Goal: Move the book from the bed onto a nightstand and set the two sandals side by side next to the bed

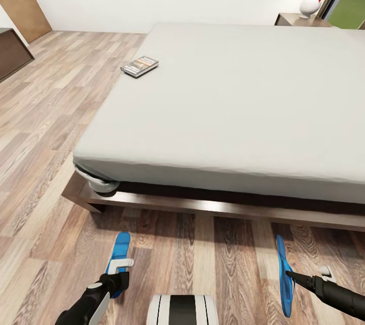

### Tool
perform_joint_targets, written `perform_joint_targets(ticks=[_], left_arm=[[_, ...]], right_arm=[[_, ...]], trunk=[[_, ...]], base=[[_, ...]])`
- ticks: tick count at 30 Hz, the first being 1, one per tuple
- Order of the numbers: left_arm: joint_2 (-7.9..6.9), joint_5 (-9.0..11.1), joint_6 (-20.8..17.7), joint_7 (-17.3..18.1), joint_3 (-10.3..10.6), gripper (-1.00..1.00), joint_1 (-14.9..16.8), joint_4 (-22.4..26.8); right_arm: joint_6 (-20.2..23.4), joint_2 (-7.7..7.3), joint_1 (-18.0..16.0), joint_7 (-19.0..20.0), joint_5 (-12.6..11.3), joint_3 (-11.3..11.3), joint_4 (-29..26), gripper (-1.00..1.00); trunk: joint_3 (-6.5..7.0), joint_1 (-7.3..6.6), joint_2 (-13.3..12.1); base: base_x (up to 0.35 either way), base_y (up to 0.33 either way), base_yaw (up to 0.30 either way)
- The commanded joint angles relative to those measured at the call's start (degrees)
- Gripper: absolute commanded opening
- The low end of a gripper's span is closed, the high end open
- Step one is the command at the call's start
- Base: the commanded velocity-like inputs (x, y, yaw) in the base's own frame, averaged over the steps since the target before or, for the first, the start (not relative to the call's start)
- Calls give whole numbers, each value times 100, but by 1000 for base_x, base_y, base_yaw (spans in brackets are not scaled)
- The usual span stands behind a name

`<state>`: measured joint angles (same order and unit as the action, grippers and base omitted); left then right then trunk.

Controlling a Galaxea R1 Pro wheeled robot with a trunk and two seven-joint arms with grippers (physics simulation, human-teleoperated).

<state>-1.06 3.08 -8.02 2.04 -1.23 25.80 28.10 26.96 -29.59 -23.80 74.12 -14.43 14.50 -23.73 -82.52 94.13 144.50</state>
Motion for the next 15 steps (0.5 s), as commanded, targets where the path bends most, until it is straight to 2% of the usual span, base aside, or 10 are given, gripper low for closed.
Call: perform_joint_targets(ticks=[1, 9, 15], left_arm=[[1, 18, -37, 25, -15, -100, -1, 11], [1, 20, -42, 17, -18, -100, 1, 3], [1, 19, -42, 16, -18, -100, 2, 2]], right_arm=[[58, -1, -2, 15, -16, 8, 1, -100], [57, 1, -2, 15, -16, 8, 0, -100], [56, 2, -2, 14, -16, 7, 2, -100]], trunk=[[-3, -1, 1], [-3, -1, 1], [-136, 14, 9]], base=[[0, 0, 0], [0, 0, 0], [0, 0, 0]])
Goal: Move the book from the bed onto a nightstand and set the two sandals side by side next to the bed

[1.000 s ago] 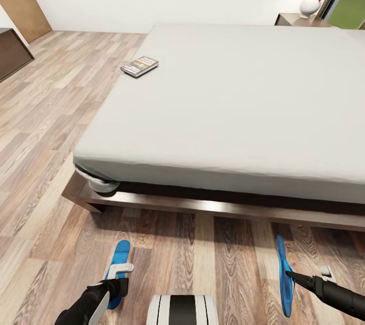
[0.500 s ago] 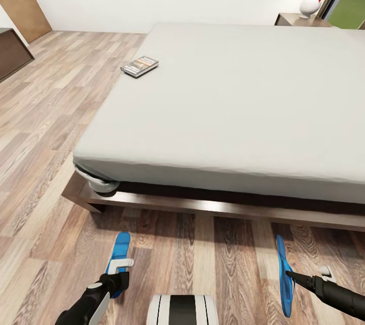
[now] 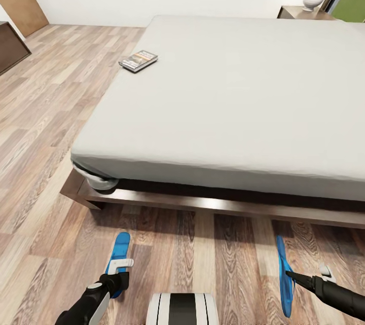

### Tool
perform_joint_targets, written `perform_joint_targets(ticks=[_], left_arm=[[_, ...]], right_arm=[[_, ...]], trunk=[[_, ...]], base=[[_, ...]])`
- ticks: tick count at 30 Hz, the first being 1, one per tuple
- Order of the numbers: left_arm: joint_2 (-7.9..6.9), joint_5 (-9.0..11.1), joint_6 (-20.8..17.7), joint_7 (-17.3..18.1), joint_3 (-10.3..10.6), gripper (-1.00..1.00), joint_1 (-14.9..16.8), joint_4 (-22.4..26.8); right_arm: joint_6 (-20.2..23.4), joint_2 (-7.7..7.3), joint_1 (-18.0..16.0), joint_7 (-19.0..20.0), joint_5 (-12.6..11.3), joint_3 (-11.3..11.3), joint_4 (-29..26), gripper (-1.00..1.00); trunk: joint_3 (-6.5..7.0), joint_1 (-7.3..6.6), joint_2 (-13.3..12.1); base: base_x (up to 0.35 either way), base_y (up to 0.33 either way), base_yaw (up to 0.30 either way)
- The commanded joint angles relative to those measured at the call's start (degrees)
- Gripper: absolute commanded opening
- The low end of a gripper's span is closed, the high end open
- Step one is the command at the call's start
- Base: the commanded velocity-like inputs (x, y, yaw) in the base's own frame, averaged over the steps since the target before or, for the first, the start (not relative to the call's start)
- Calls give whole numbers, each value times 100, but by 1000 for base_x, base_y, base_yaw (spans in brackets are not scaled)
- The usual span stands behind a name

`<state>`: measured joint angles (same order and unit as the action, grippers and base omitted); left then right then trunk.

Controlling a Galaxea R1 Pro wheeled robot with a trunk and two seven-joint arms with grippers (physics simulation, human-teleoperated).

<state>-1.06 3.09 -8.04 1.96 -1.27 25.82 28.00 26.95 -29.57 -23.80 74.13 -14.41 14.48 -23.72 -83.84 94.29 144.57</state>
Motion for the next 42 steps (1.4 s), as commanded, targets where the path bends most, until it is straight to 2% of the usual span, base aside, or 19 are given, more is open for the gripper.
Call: perform_joint_targets(ticks=[1, 4, 19, 25, 35, 42], left_arm=[[1, 20, -40, 23, -13, -100, 0, 13], [1, 22, -40, 23, -13, -100, -1, 14], [1, 25, -44, 18, -21, -100, -3, 15], [-3, 25, -41, 6, -22, -100, -4, 19], [-1, 25, -41, 6, -22, -100, -3, 21], [0, 25, -43, 6, -22, -100, 0, 21]], right_arm=[[57, 1, -2, 14, -18, 9, 0, -100], [57, 1, -2, 14, -18, 10, 1, -100], [59, -1, -2, 14, -18, 10, 3, -100], [59, 0, -2, 14, -18, 11, -1, -100], [57, -1, -2, 14, -18, 10, 0, -100], [56, -1, -2, 14, -18, 10, -1, -100]], trunk=[[-26, 1, 3], [-93, 9, 7], [-93, 9, 7], [-93, 9, 7], [-93, 9, 7], [-248, 27, 16]], base=[[0, 0, 0], [0, 0, 0], [3, 0, 0], [204, 0, 0], [9, 0, 0], [0, 0, 0]])
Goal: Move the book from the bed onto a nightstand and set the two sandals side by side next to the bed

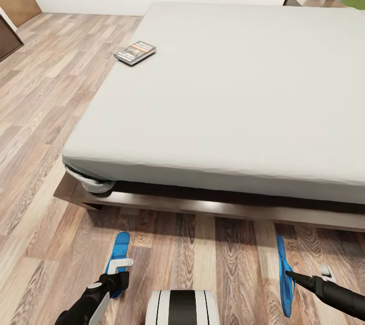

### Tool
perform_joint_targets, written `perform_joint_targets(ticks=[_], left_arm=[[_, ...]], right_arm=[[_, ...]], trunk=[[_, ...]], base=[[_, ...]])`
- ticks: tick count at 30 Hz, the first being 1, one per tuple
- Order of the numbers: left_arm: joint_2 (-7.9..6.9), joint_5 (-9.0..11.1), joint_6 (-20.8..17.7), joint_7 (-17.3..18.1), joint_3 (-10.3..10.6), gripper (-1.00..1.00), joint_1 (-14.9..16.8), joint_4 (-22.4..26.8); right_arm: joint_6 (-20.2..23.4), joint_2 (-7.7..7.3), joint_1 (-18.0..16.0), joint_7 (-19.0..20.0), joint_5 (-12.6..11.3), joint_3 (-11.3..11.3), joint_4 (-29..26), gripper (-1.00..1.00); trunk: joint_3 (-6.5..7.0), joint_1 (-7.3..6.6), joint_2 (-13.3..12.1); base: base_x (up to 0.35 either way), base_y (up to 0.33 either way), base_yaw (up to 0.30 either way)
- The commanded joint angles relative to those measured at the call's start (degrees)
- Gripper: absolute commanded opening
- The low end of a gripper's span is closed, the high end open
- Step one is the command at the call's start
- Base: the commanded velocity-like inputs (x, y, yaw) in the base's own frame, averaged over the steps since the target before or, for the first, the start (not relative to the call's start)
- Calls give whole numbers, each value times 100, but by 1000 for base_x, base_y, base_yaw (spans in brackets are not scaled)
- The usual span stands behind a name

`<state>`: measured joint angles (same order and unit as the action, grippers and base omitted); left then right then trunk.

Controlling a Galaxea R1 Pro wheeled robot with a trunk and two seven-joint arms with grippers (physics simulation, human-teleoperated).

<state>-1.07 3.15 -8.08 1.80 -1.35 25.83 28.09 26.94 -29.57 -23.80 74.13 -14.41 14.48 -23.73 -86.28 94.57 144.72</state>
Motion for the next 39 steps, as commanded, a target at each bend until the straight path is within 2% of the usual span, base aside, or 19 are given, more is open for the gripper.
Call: perform_joint_targets(ticks=[1, 8, 13, 26, 29, 39], left_arm=[[1, 19, -39, 22, -14, -100, 0, 12], [1, 19, -40, 22, -14, -100, -1, 12], [0, 19, -37, 22, -14, -100, -1, 12], [1, 19, -38, 22, -14, -100, -3, 12], [-1, 19, -42, 22, -14, -100, -3, 12], [1, 19, -37, 22, -14, -100, -1, 12]], right_arm=[[57, 0, -2, 14, -18, 8, 0, -100], [59, -1, -2, 14, -18, 8, 2, -100], [58, 0, -2, 14, -18, 10, 5, -100], [58, 1, -2, 14, -18, 10, 4, -100], [57, 0, -2, 14, -18, 6, 3, -100], [60, 3, -2, 14, -18, 4, 5, -100]], trunk=[[-4, -1, 1], [-4, -1, 1], [-115, 12, 8], [-115, 12, 8], [-181, 19, 12], [-181, 19, 12]], base=[[0, 0, 0], [0, 0, 0], [0, 0, 0], [0, 0, 0], [0, 0, 0], [0, 0, 0]])
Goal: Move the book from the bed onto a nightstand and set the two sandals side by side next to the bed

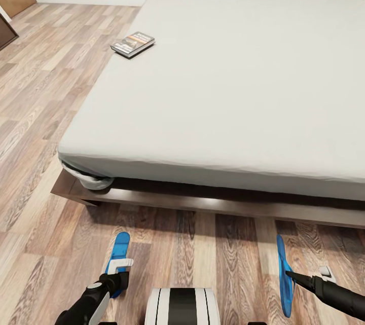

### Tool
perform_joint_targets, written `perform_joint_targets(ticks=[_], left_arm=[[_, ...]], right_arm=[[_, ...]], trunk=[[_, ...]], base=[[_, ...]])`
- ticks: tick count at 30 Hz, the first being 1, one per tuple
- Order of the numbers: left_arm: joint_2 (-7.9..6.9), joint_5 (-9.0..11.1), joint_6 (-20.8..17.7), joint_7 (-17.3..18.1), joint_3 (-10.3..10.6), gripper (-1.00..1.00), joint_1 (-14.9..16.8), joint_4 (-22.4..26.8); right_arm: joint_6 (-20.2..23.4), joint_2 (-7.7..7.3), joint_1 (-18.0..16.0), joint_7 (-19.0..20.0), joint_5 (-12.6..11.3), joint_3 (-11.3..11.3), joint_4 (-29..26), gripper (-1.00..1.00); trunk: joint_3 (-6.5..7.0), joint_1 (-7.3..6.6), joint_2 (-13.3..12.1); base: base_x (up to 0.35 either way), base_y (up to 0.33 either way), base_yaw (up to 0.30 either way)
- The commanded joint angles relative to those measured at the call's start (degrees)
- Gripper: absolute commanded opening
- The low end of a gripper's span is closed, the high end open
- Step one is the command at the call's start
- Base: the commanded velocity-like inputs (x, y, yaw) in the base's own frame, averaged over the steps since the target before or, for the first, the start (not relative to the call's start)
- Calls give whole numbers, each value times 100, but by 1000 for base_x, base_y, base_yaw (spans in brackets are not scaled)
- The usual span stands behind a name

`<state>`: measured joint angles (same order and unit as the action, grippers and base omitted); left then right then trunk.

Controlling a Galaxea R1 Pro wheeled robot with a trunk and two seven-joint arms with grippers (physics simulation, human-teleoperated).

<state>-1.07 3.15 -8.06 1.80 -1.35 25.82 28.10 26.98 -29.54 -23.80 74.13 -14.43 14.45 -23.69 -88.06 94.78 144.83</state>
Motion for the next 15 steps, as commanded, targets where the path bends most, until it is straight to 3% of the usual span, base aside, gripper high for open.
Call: perform_joint_targets(ticks=[1, 15], left_arm=[[-2, 19, -39, 22, -14, -100, 0, 12], [-7, 18, 1, 39, -6, -100, 0, 12]], right_arm=[[55, 0, -2, 14, -16, 7, -1, -100], [55, -1, -2, 14, -16, 11, -1, -100]], trunk=[[-3, -1, 1], [-3, -1, 1]], base=[[0, 0, 0], [0, 0, 0]])
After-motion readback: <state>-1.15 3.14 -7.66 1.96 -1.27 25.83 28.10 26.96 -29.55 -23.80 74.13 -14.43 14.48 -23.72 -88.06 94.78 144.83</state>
